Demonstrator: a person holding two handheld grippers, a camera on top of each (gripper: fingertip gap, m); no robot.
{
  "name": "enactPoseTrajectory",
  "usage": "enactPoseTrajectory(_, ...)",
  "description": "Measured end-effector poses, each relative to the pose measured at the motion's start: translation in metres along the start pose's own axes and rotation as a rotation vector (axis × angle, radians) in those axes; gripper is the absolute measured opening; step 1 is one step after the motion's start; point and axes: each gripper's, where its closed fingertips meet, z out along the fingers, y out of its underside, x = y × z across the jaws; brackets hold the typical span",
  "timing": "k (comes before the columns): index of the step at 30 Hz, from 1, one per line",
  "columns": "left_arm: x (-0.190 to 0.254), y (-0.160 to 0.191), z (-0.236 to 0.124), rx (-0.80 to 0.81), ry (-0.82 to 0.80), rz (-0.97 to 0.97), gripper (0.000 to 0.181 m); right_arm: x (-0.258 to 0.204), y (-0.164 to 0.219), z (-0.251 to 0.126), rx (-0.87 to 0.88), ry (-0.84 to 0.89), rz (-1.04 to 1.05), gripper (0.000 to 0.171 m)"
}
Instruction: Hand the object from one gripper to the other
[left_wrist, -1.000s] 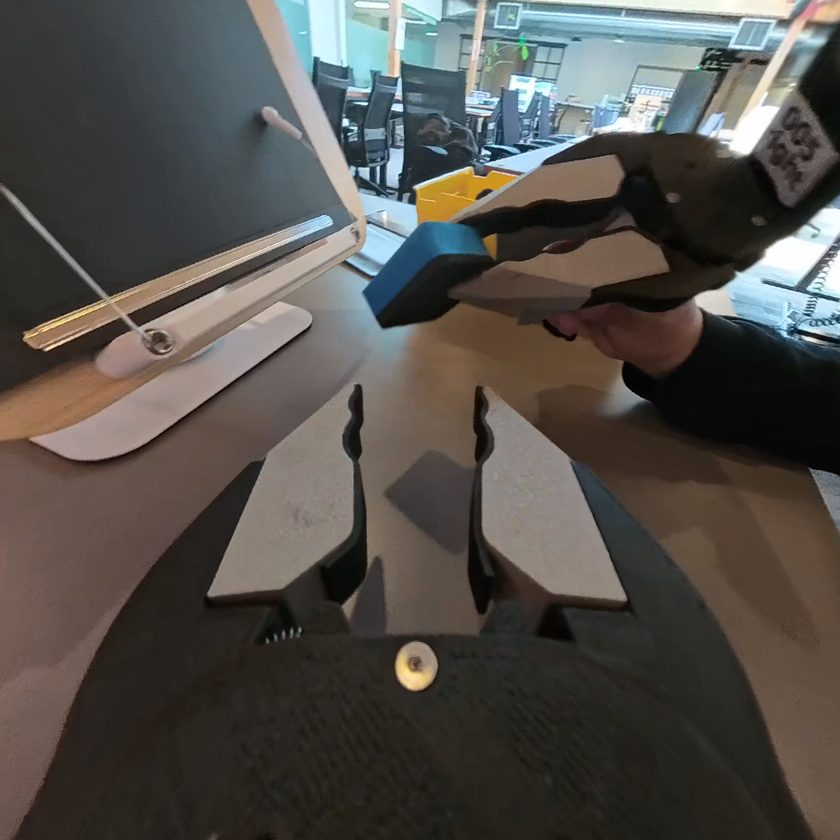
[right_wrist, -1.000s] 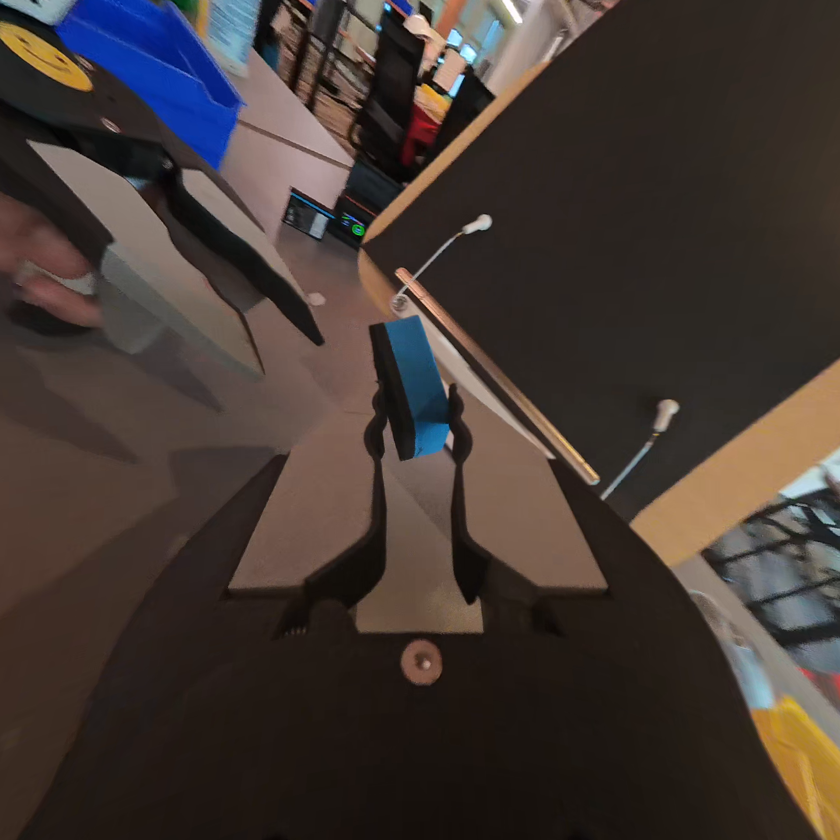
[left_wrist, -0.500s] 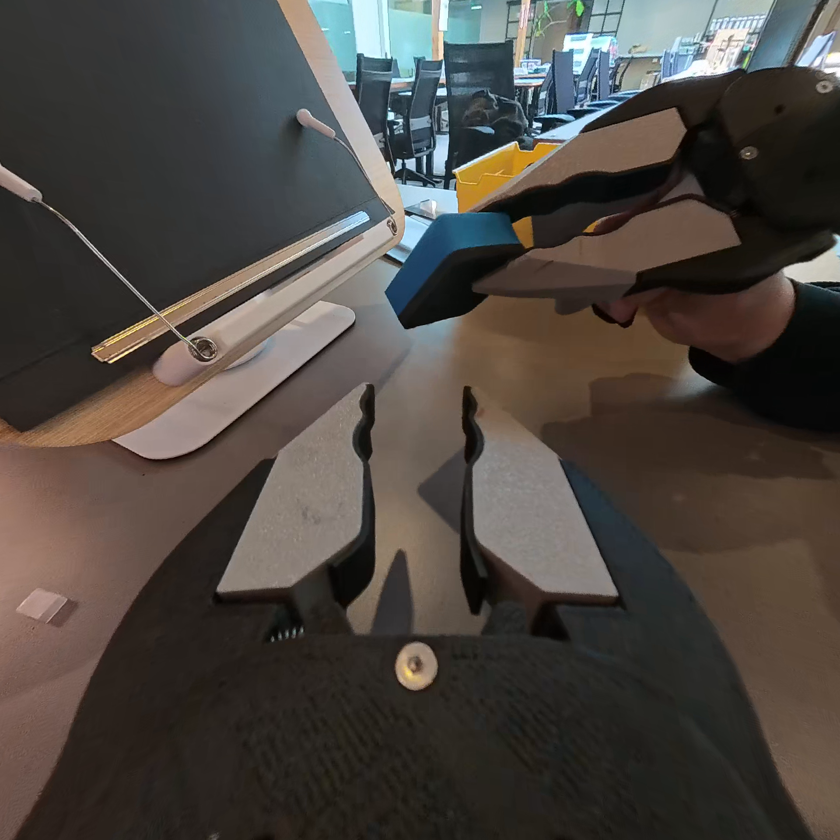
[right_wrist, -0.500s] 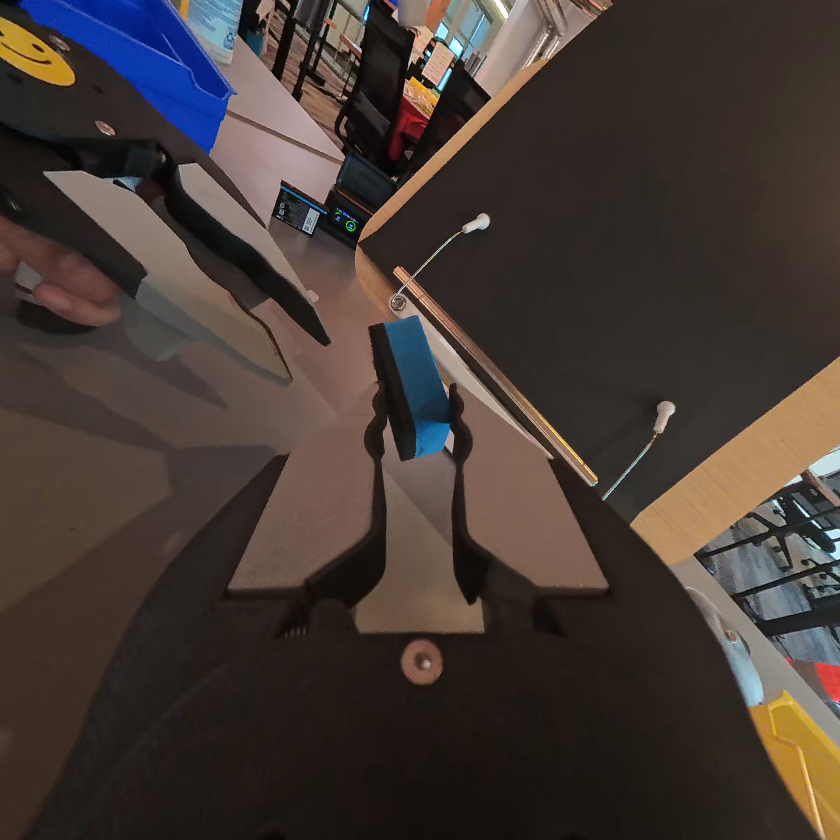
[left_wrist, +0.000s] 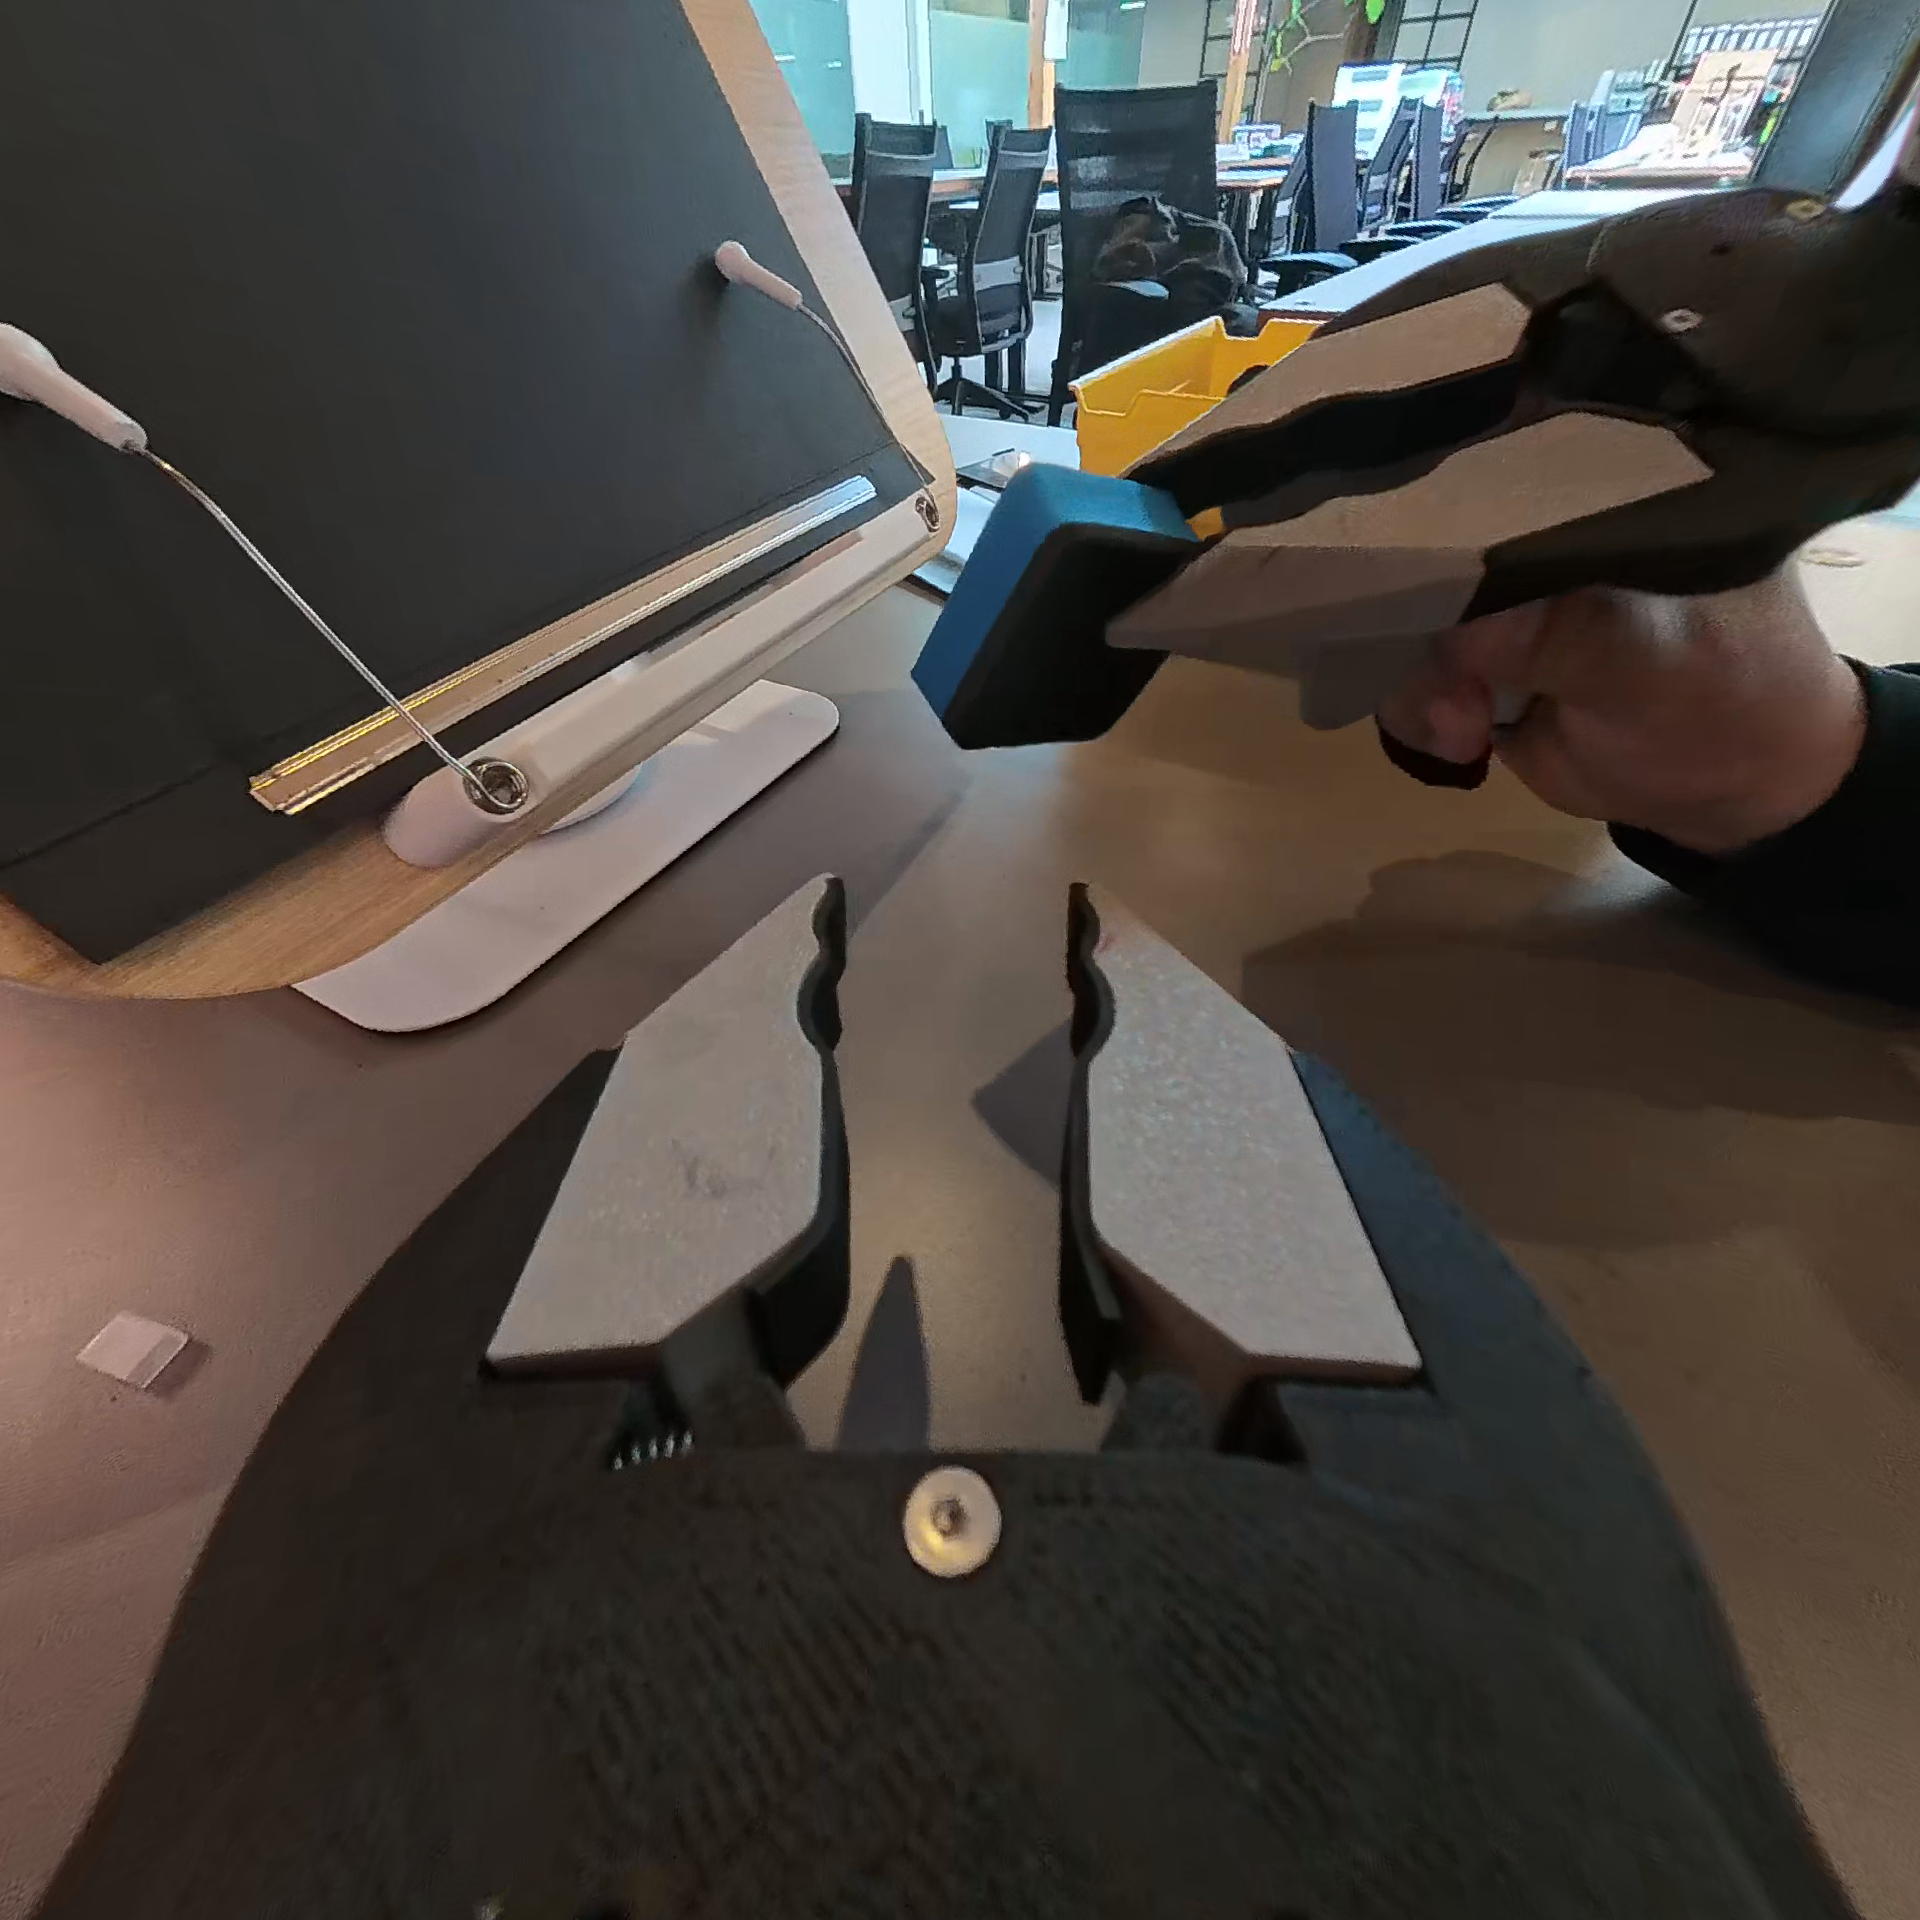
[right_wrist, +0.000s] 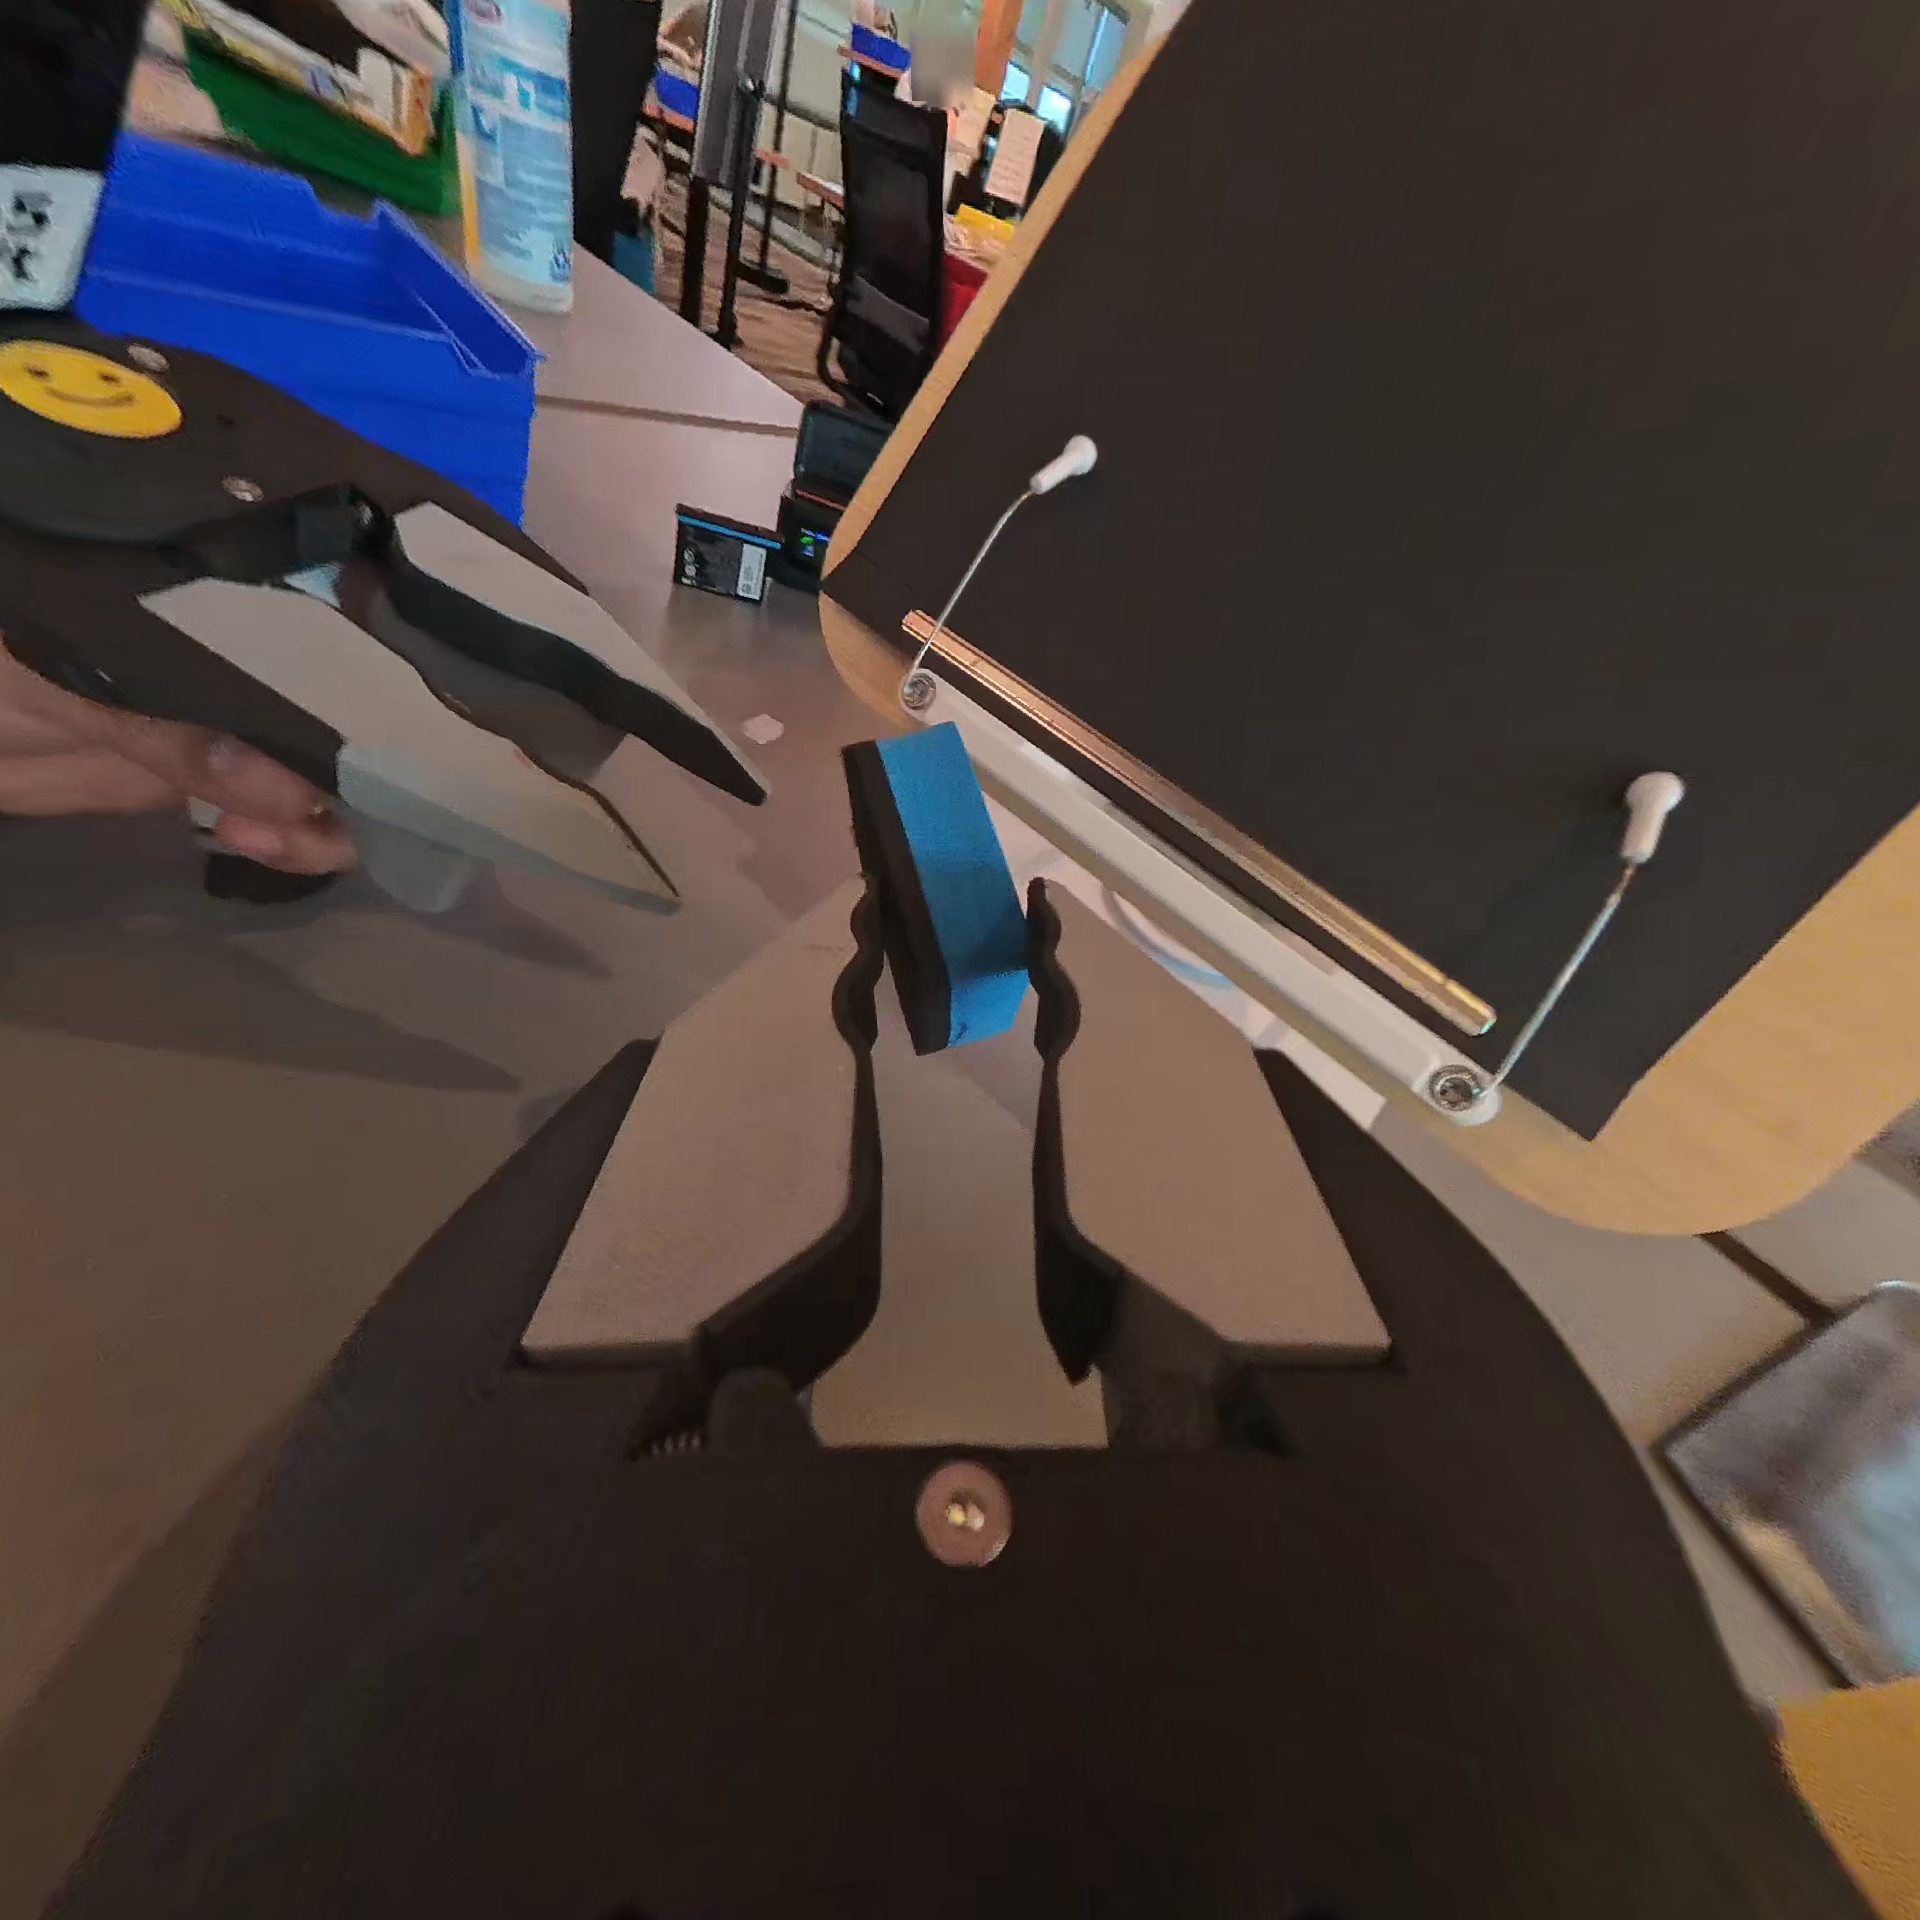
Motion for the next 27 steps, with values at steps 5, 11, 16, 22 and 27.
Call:
enactPoseTrajectory(5,0.0001,0.0004,0.0005,-0.003,-0.001,0.003,0.040,-0.0021,0.0009,0.0019,0.015,-0.051,0.086,0.023)
enactPoseTrajectory(11,0.0005,0.0016,0.0015,-0.014,-0.005,0.013,0.037,-0.0045,0.0025,0.0040,0.008,-0.054,0.080,0.023)
enactPoseTrajectory(16,0.0000,0.0020,0.0014,-0.016,-0.009,0.015,0.036,-0.0044,-0.0001,0.0028,0.026,-0.065,0.098,0.023)
enactPoseTrajectory(22,0.0003,0.0036,0.0020,-0.028,-0.012,0.027,0.033,-0.0050,0.0002,0.0030,0.025,-0.070,0.099,0.023)
enactPoseTrajectory(27,-0.0005,0.0038,0.0021,-0.031,-0.027,0.053,0.032,-0.0086,0.0014,0.0044,0.017,-0.080,0.086,0.024)
